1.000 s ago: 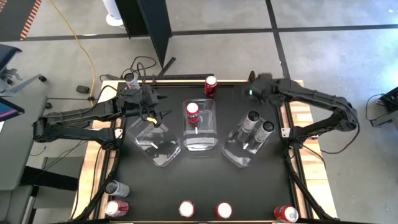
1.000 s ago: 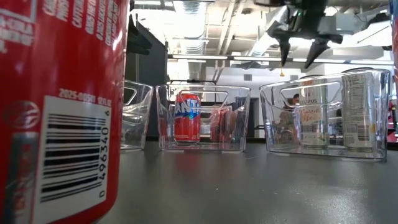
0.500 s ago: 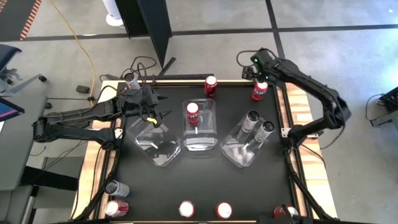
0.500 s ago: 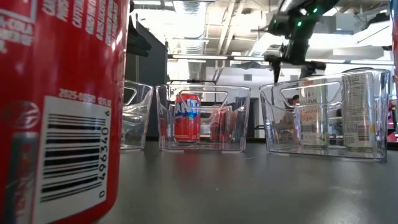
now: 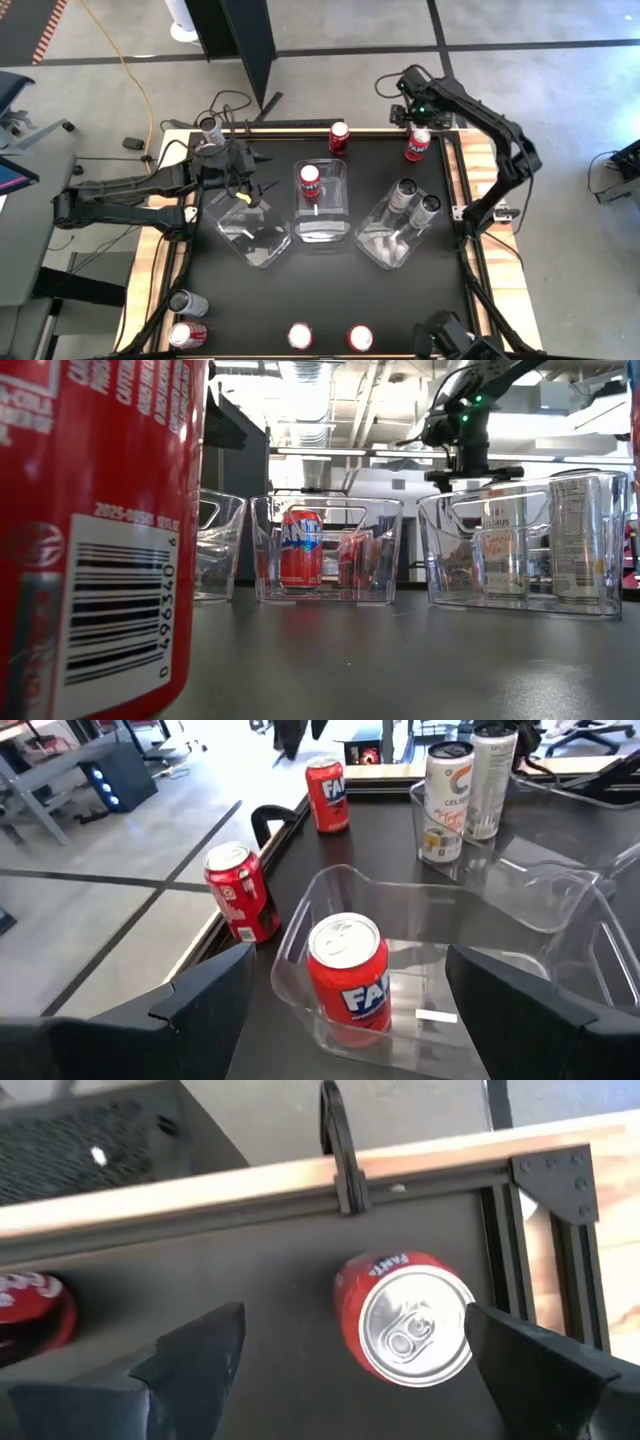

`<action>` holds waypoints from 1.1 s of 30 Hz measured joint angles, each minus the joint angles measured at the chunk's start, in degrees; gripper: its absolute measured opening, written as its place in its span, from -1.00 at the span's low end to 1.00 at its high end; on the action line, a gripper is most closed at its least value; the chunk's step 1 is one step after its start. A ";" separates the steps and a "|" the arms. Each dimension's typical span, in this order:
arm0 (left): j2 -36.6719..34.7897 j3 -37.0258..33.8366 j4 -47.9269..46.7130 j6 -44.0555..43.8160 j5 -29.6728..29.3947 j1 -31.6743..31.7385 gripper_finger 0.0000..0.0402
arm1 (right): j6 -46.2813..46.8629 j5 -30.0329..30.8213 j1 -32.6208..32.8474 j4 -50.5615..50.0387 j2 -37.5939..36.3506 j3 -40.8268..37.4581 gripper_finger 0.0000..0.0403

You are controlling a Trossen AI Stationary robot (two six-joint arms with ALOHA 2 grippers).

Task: Sort soda cans
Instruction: Put the top right orange soda can into the center transparent bin

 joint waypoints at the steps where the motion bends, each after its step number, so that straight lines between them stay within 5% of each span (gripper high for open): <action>1: 0.00 -0.02 0.00 0.16 0.00 0.00 0.59 | 0.30 -0.01 0.00 -0.55 0.58 0.00 0.97; 12: 0.00 -0.09 -0.24 0.30 0.00 0.00 0.59 | 4.52 2.22 -1.14 -5.30 2.66 0.00 0.97; 33: -0.02 -0.11 -0.64 0.36 0.88 0.00 0.59 | 10.82 2.21 -1.05 1.08 2.81 -6.39 0.97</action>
